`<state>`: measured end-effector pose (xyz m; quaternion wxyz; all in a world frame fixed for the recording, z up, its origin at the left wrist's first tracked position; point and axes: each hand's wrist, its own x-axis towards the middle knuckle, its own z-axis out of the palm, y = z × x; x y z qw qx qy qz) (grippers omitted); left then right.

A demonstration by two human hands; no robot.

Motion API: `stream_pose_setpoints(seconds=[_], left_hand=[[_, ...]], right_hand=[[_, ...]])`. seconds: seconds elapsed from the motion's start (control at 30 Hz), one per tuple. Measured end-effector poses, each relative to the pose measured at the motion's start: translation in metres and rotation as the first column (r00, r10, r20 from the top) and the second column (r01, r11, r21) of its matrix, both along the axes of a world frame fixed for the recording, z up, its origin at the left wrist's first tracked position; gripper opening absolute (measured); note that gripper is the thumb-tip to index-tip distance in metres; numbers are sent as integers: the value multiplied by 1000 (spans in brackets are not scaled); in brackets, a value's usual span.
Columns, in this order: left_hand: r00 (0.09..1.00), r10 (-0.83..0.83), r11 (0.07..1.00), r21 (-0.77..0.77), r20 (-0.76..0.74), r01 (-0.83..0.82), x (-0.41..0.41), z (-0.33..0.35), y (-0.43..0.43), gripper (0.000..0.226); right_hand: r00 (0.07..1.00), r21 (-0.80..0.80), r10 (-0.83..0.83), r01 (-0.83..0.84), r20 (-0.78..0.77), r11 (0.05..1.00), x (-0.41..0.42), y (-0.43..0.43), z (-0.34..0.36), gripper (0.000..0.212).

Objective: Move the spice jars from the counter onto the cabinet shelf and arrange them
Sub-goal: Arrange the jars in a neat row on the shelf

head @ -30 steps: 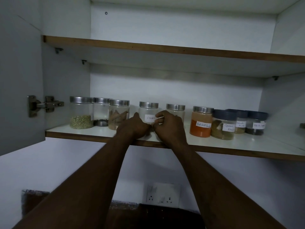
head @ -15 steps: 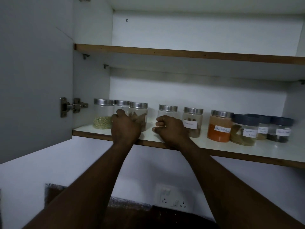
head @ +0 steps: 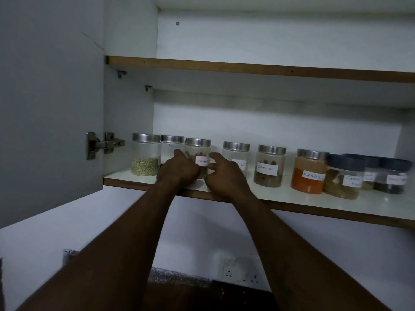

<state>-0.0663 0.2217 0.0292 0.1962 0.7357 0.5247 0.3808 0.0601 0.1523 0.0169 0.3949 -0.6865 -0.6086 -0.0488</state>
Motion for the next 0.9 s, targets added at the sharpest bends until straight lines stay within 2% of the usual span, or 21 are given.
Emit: stream_pose_setpoints(seconds=[0.13, 0.2, 0.27, 0.37, 0.47, 0.57, 0.9], left_hand=[[992, -117, 992, -48, 36, 119, -9, 6, 3, 75], [992, -112, 993, -19, 64, 113, -10, 4, 2, 78], [994, -75, 997, 22, 81, 74, -9, 1, 2, 78], [997, -51, 998, 48, 65, 48, -7, -4, 6, 73], [998, -55, 998, 30, 32, 54, -7, -3, 10, 72], [998, -62, 998, 21, -10, 62, -6, -2, 11, 71], [994, -112, 994, 19, -9, 112, -8, -4, 15, 62]], right_hand=[[998, 142, -39, 47, -59, 989, -1, -3, -1, 40], [992, 197, -73, 92, -99, 976, -2, -5, -1, 31], [993, 167, -79, 94, -91, 981, -4, -7, 0, 45], [990, 34, -130, 128, 55, 991, -9, -5, 1, 74], [988, -49, -120, 125, 99, 991, -11, -2, 3, 88], [992, -54, -95, 99, 79, 994, -10, -2, 4, 88], [993, 54, -97, 94, 63, 994, -10, -8, 0, 69]])
